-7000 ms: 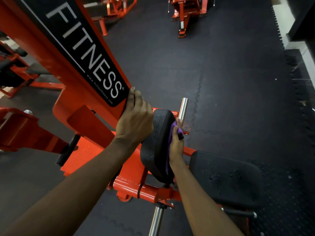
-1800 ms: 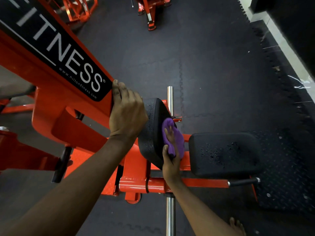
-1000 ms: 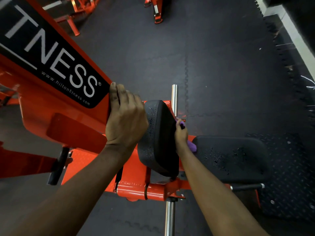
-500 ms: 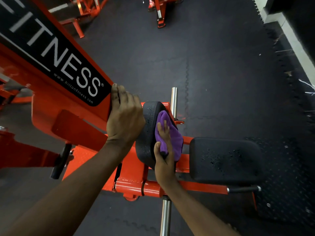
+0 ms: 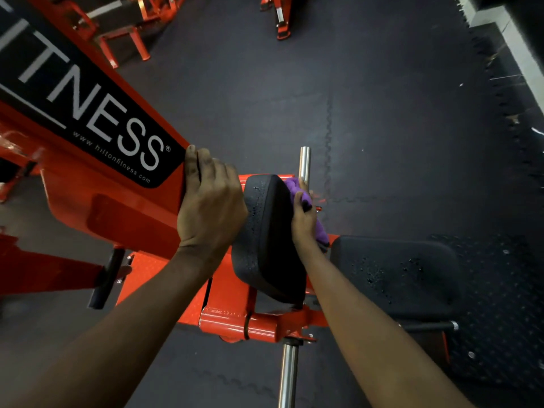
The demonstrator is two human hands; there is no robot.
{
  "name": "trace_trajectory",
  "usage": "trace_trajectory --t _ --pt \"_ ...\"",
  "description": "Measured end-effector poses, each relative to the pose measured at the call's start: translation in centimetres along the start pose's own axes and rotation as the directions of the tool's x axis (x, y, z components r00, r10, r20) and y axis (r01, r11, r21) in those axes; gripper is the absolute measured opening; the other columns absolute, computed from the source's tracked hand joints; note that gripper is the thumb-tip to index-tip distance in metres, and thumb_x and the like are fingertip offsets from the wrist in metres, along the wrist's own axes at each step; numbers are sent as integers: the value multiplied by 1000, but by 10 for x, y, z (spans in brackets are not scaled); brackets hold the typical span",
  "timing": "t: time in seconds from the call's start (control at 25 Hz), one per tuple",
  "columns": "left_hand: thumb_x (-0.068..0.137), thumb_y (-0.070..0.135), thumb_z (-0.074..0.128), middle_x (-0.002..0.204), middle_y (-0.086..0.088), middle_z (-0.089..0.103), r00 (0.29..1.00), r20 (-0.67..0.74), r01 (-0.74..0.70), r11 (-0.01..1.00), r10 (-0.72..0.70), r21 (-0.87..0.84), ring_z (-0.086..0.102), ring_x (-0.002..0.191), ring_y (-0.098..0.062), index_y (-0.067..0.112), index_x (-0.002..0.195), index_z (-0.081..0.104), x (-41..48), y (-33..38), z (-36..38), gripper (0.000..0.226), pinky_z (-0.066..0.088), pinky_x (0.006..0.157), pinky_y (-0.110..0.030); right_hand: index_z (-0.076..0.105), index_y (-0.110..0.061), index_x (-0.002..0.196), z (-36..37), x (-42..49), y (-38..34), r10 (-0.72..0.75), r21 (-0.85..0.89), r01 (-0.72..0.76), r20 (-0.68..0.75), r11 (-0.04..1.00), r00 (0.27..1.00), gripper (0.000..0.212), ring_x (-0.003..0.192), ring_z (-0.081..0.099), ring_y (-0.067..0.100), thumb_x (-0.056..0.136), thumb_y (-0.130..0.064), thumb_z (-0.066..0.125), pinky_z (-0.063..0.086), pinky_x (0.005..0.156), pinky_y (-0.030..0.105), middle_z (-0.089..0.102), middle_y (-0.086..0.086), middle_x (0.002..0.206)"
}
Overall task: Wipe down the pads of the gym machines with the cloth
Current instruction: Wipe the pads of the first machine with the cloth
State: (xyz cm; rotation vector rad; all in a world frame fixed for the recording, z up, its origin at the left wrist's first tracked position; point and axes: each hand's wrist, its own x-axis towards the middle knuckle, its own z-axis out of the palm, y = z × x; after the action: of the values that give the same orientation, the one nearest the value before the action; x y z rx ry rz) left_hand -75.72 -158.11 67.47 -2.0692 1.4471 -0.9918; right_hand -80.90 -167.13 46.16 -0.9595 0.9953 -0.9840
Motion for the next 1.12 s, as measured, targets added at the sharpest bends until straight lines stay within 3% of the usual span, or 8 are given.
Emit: trace_trajectory --t 0.08,0.24,0.36,0.52,0.6,0.76,0.92,1.12 --pt "92 16 35 115 -28 62 1000 -10 5 1000 -5 2 46 130 -44 -3 113 58 0 0 1 36 22 121 -54 50 -14 147 -9 -4 51 53 -6 -53 12 999 999 66 144 39 14 97 -57 48 23 121 21 47 0 153" --pt "93 14 34 114 -28 61 1000 -25 10 1000 -9 15 46 131 -44 -3 112 57 -1 3 5 34 20 121 -54 53 -22 146 -42 13 129 352 -51 -357 -89 933 932 90 139 48 25 83 -86 45 35 119 43 55 5 147" --pt "93 15 36 112 -27 62 998 -60 24 999 -22 23 47 129 -43 -1 110 58 -2 3 7 31 19 122 -54 53 -15 144 -50 -12 92 494 -25 -499 -97 866 864 54 125 53 20 104 -50 44 42 102 31 59 3 135" --pt "93 14 35 112 -27 63 998 -56 23 999 -21 41 47 129 -43 -1 109 58 -2 3 8 32 21 121 -54 64 -7 126 -47 -50 97 586 94 -578 -168 810 793 49 110 62 29 104 -48 47 48 94 35 67 13 115" --pt "94 15 35 113 -27 62 997 -70 29 999 -27 26 47 130 -44 -2 111 59 -2 3 9 33 21 122 -55 64 -12 131 -39 -72 97 549 74 -546 -196 834 812 51 114 63 28 102 -52 49 49 100 39 69 10 115" --pt "92 17 37 114 -27 63 998 -50 26 999 -25 27 48 130 -44 -3 114 59 -3 4 6 37 22 121 -55 61 -5 135 -32 -113 54 432 61 -428 -155 902 888 44 103 63 21 106 -36 49 47 80 8 69 9 111" --pt "88 19 39 107 -26 64 999 -29 -18 999 17 -37 50 126 -46 -1 108 62 -4 1 -4 36 24 120 -57 61 -11 135 -29 -136 -5 318 138 -314 -11 939 948 39 129 56 20 103 -35 54 39 113 30 67 -10 113" --pt "84 16 42 112 -24 66 985 -166 -26 926 -40 -377 46 133 -43 -2 101 67 -13 -22 -37 35 25 120 -52 48 -30 149 -41 -143 -89 24 166 -49 146 985 989 60 143 41 10 97 -58 54 32 122 35 47 -8 155"
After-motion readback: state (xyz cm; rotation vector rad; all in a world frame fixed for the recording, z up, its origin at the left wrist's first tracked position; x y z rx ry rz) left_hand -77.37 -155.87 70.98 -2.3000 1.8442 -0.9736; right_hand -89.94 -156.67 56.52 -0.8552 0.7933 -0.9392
